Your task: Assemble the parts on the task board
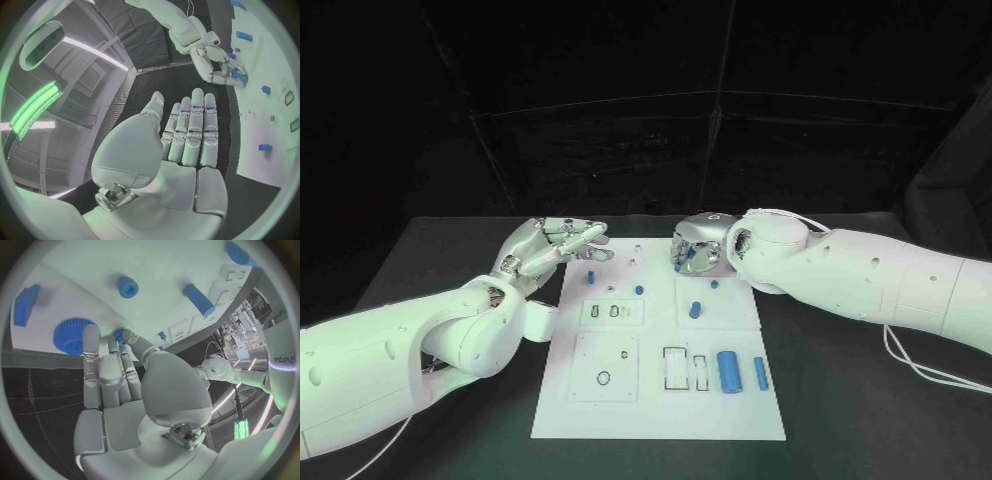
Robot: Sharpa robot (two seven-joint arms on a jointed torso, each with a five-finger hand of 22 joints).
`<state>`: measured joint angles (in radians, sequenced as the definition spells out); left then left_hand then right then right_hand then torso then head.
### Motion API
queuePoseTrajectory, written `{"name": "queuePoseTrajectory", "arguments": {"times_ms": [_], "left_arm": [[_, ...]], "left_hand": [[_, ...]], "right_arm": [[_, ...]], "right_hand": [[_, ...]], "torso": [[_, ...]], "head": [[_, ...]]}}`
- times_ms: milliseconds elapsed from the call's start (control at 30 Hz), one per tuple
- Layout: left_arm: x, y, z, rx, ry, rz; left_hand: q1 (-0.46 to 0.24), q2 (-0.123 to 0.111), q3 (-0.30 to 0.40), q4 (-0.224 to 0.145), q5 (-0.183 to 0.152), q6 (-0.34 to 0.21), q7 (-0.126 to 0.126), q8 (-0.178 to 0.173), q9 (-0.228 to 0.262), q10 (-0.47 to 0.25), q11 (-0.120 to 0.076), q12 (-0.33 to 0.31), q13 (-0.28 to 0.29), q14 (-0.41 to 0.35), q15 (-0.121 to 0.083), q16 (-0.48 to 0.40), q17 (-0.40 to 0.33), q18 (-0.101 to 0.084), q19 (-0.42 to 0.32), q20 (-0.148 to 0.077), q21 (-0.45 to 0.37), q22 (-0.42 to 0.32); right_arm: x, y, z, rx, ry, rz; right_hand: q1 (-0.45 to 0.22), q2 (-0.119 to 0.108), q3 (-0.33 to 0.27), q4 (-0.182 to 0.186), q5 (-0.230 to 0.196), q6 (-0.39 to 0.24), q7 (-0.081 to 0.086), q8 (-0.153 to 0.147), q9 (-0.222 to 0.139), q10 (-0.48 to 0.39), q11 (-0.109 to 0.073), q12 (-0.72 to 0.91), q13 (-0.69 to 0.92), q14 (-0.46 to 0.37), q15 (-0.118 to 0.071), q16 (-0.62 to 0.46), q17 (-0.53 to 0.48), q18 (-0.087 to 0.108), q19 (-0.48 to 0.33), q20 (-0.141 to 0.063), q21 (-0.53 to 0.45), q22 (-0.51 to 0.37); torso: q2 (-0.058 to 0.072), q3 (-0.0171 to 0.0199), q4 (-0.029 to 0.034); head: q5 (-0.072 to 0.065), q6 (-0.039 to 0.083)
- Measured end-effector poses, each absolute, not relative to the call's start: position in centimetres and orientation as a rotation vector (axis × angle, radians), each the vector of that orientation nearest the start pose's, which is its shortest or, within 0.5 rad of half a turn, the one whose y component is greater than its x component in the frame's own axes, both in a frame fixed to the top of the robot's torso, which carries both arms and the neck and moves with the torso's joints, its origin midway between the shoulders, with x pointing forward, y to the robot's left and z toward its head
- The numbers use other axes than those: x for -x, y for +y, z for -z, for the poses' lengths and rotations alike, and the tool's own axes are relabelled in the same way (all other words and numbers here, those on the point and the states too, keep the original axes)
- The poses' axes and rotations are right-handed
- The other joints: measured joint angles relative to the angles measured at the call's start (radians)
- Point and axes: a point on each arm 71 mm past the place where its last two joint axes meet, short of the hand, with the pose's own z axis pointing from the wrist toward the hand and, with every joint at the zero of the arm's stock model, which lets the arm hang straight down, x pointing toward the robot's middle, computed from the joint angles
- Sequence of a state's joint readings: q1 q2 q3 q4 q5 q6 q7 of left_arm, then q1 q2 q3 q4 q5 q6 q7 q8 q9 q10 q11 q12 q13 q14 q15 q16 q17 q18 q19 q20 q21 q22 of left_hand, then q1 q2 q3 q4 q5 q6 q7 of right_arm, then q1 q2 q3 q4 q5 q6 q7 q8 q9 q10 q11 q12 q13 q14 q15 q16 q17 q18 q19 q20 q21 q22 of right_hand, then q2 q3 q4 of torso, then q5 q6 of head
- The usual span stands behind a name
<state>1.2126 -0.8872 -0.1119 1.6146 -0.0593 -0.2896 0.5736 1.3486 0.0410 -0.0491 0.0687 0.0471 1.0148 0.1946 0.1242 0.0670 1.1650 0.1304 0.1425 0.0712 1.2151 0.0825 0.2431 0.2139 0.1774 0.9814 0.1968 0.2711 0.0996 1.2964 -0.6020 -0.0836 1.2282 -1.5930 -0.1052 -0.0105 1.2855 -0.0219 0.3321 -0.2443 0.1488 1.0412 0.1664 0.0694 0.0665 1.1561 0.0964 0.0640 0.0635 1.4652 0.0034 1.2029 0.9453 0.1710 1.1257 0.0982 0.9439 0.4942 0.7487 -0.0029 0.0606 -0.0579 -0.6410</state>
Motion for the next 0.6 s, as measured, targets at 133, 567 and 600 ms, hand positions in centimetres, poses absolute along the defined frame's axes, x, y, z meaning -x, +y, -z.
{"name": "queuePoseTrajectory", "arguments": {"times_ms": [133,567,600], "left_arm": [[-46.29,20.3,17.8,0.94,1.36,1.669],[-46.27,20.41,17.82,0.942,1.366,1.669],[-46.27,20.45,17.83,0.942,1.366,1.669]], "left_hand": [[0.0,0.0,0.0,0.0,0.0,0.0,0.0,0.0,0.0,0.0,0.0,0.0,0.0,0.0,0.0,0.0,0.0,0.0,0.0,0.0,0.0,0.0],[0.0,0.0,0.003,-0.003,0.0,0.0,0.0,-0.004,0.0,0.0,0.0,0.0,0.0,0.0,0.0,0.0,0.001,0.0,0.0,0.0,0.0,-0.001],[0.0,0.0,0.003,-0.003,0.0,0.0,0.0,-0.004,0.0,0.0,0.0,0.0,0.0,0.0,0.0,0.0,0.001,0.0,0.0,0.0,0.0,-0.001]], "right_arm": [[-54.15,-15.2,17.79,0.468,1.744,-0.536],[-53.99,-15.3,17.65,0.456,1.707,-0.536],[-53.9,-15.32,17.54,0.452,1.695,-0.54]], "right_hand": [[-0.004,-0.004,0.008,0.0,0.0,0.0,0.0,0.0,0.0,0.0,0.0,0.0,0.0,0.0,0.0,0.008,0.007,0.0,0.0,0.0,0.004,0.003],[0.0,0.009,0.112,0.007,-0.039,0.051,-0.01,-0.001,0.001,0.061,-0.011,0.009,-0.001,0.0,0.0,0.06,0.054,0.0,-0.013,-0.005,0.059,0.04],[-0.001,0.01,0.118,0.009,-0.039,0.056,-0.012,-0.001,0.002,0.066,-0.013,0.01,-0.001,0.003,-0.005,0.064,0.059,0.0,-0.013,-0.005,0.065,0.046]], "torso": [[0.001,0.0,0.0002],[0.002,-0.0003,-0.0003],[0.002,-0.0004,-0.0009]], "head": [[-0.001,-0.001],[0.006,-0.006],[0.008,-0.006]]}}
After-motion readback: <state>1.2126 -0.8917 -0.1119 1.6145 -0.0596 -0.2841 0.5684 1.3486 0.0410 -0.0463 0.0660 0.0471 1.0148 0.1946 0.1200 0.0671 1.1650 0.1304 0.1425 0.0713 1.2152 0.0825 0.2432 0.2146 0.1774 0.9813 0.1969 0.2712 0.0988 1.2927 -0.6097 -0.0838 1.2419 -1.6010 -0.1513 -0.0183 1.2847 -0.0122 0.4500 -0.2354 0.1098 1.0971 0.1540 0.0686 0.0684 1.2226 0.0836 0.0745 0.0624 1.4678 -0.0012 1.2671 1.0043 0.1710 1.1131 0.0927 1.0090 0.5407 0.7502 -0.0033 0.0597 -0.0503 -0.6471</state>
